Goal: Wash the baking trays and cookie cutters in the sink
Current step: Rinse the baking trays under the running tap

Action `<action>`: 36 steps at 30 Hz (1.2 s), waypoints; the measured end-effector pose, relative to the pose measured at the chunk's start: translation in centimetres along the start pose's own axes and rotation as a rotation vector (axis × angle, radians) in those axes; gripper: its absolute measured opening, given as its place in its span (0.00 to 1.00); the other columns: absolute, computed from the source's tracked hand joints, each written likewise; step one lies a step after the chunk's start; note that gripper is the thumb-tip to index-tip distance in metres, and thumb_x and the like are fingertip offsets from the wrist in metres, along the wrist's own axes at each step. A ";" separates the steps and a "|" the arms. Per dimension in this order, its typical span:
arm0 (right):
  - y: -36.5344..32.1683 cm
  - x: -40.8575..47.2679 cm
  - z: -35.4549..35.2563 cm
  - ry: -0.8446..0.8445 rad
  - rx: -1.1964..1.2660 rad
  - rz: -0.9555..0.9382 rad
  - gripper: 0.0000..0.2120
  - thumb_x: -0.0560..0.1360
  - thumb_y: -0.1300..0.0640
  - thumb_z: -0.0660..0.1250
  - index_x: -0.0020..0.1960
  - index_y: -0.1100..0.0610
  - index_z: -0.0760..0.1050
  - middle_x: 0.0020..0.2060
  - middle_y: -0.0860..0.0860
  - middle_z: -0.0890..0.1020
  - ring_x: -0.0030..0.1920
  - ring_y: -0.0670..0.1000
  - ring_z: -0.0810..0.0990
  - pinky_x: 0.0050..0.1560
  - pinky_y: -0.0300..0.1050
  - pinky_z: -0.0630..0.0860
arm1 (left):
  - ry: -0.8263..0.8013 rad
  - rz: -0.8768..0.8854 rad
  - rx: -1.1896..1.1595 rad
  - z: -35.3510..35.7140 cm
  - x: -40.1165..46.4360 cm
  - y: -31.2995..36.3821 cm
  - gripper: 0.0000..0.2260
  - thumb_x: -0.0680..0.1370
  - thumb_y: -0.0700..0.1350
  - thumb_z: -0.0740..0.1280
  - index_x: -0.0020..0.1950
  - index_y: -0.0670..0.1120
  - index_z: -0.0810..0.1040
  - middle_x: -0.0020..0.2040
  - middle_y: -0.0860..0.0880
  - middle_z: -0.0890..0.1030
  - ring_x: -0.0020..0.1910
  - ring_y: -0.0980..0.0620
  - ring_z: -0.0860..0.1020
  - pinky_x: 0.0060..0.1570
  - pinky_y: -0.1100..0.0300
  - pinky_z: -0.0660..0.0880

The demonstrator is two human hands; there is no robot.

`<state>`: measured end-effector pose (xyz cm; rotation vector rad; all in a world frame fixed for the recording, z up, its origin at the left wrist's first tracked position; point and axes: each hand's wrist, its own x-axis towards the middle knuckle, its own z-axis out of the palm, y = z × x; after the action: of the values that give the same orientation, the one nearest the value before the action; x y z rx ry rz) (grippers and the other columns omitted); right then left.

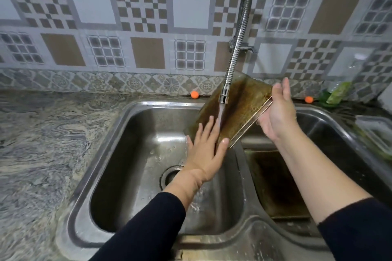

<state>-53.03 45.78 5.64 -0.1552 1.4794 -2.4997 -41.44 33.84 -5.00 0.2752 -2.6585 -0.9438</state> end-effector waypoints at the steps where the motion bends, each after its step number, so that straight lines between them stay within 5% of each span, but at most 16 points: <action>1: -0.4 0.2 -0.1 0.018 -0.002 -0.010 0.25 0.83 0.52 0.52 0.76 0.39 0.48 0.76 0.50 0.59 0.72 0.55 0.66 0.68 0.66 0.64 | 0.001 0.059 0.067 -0.2 -0.1 0.7 0.32 0.75 0.68 0.43 0.77 0.60 0.41 0.78 0.58 0.42 0.77 0.48 0.42 0.74 0.41 0.43; 4: -2.1 0.5 -0.5 0.052 -0.006 -0.031 0.23 0.82 0.52 0.54 0.76 0.46 0.55 0.72 0.54 0.68 0.67 0.55 0.73 0.67 0.61 0.69 | 0.057 0.216 0.226 -0.4 0.3 2.6 0.30 0.78 0.61 0.51 0.76 0.61 0.40 0.79 0.50 0.51 0.76 0.43 0.54 0.71 0.41 0.60; 8: -5.3 0.3 -1.0 -0.033 -0.021 -0.083 0.23 0.79 0.45 0.58 0.70 0.56 0.67 0.60 0.56 0.80 0.59 0.55 0.80 0.61 0.60 0.75 | 0.243 0.344 0.224 -0.3 1.5 5.7 0.26 0.81 0.48 0.54 0.75 0.61 0.45 0.76 0.47 0.62 0.70 0.40 0.69 0.49 0.46 0.80; 11: -7.3 0.0 -1.8 -0.064 -0.224 -0.167 0.28 0.77 0.36 0.56 0.70 0.50 0.69 0.66 0.52 0.76 0.66 0.53 0.74 0.68 0.54 0.68 | 0.344 0.315 0.044 -0.6 1.9 8.8 0.32 0.81 0.40 0.58 0.76 0.62 0.43 0.75 0.53 0.64 0.64 0.43 0.74 0.49 0.47 0.78; 14: -6.1 0.8 -5.5 0.108 -0.798 -0.231 0.25 0.79 0.39 0.52 0.75 0.42 0.58 0.77 0.52 0.56 0.76 0.53 0.55 0.73 0.52 0.53 | 0.369 0.189 -0.153 0.2 2.3 11.5 0.29 0.83 0.43 0.56 0.74 0.61 0.41 0.69 0.52 0.73 0.56 0.46 0.79 0.53 0.58 0.73; 18: -3.3 0.5 -13.0 0.274 -0.972 -0.037 0.23 0.80 0.43 0.54 0.75 0.39 0.56 0.76 0.56 0.50 0.75 0.58 0.55 0.73 0.56 0.54 | 0.220 0.115 -0.362 3.3 1.9 13.3 0.25 0.83 0.44 0.54 0.77 0.58 0.48 0.59 0.49 0.80 0.51 0.58 0.77 0.51 0.76 0.65; 20: -2.4 0.0 -15.8 0.231 -0.908 0.027 0.25 0.81 0.47 0.56 0.76 0.41 0.54 0.77 0.55 0.53 0.75 0.56 0.55 0.71 0.55 0.57 | 0.127 0.085 -0.421 4.8 1.3 13.5 0.24 0.83 0.46 0.53 0.77 0.59 0.49 0.56 0.54 0.79 0.44 0.66 0.75 0.46 0.82 0.63; 22: -1.7 -0.5 -17.7 0.211 -0.862 0.051 0.28 0.80 0.49 0.60 0.76 0.43 0.54 0.76 0.52 0.58 0.74 0.56 0.60 0.70 0.54 0.61 | 0.039 0.052 -0.414 6.0 0.6 13.5 0.24 0.83 0.48 0.52 0.78 0.59 0.47 0.56 0.55 0.77 0.44 0.66 0.75 0.52 0.78 0.66; 25: -0.6 -0.9 -20.1 0.218 -0.904 0.074 0.32 0.77 0.51 0.66 0.76 0.45 0.54 0.75 0.52 0.59 0.73 0.55 0.61 0.70 0.54 0.63 | -0.162 -0.001 -0.250 7.6 -0.2 12.4 0.25 0.83 0.54 0.49 0.77 0.58 0.41 0.69 0.53 0.71 0.64 0.54 0.71 0.64 0.61 0.64; 28: 0.6 -1.0 -22.5 0.207 -1.048 0.169 0.36 0.75 0.51 0.69 0.76 0.46 0.54 0.74 0.54 0.59 0.73 0.57 0.62 0.70 0.56 0.64 | -0.310 -0.151 0.184 8.7 -0.7 9.9 0.29 0.81 0.59 0.48 0.78 0.54 0.40 0.79 0.48 0.48 0.77 0.48 0.49 0.74 0.45 0.52; 31: 2.7 -0.6 -24.4 0.172 -1.166 0.302 0.38 0.73 0.50 0.71 0.76 0.46 0.54 0.74 0.54 0.59 0.72 0.59 0.63 0.68 0.58 0.64 | -0.456 -0.263 0.484 9.1 -1.5 7.9 0.36 0.80 0.60 0.53 0.77 0.45 0.36 0.77 0.47 0.34 0.76 0.49 0.35 0.75 0.46 0.41; 36: 5.8 0.4 -25.2 0.096 -1.360 0.482 0.41 0.72 0.50 0.71 0.77 0.46 0.51 0.75 0.55 0.57 0.72 0.61 0.62 0.70 0.61 0.62 | -0.449 -0.195 0.673 9.6 -2.1 6.9 0.37 0.79 0.63 0.49 0.76 0.43 0.34 0.76 0.46 0.32 0.76 0.49 0.34 0.74 0.49 0.38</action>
<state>-57.86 64.46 -11.62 0.1024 2.5631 -0.8361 -43.34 45.32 -8.09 0.5255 -3.3489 -0.1148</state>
